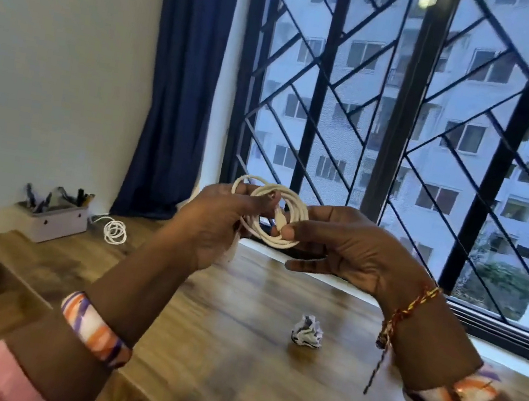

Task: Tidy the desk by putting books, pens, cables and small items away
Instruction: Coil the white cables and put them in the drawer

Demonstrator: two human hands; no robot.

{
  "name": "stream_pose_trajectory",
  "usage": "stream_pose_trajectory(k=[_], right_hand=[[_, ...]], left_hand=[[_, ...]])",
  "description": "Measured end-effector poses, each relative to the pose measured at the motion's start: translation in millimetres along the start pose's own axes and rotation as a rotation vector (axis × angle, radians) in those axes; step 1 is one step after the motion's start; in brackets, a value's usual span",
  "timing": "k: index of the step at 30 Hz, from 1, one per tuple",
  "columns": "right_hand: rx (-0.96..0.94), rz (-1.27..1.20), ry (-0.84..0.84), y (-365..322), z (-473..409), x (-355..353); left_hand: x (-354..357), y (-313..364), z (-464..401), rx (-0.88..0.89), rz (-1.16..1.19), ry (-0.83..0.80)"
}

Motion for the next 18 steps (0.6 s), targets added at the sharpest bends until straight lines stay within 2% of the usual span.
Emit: stream_pose_trajectory(k=[3,6,8,9,11,15,18], right_hand=[[-0.012,-0.004,0.040,0,7,26],[-0.057,-0.008,0.151,1,14,50],[-0.080,0.028,0.189,2,22,66],[-0.077,0.025,0.187,4,26,72],[-0.043,-0.032,0.137,13,37,87],[0.014,-0.136,0.056,30,56,116],[-0.145,0.083,0.062,23,68,131]], left_hand=[[-26,7,26,0.038,0.023,0.134],[-50,30,58,0.263,-0.259,0.354],[-59,43,82,0.402,-0.428,0.412],[-62,43,90,0.414,-0.457,0.401],[-73,33,101,0.316,-0.393,0.336],[-81,12,119,0.019,-0.109,0.163],[-84,10,131,-0.090,-0.038,0.142]])
Point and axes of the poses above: each hand's wrist, its own z-axis away from the middle knuckle, its own x-axis out of the palm, y = z × x, the point moved 8 cm from there along -z, towards the middle knuckle, and after that the axes turned 10 degrees about -z, right-handed, at the moved point
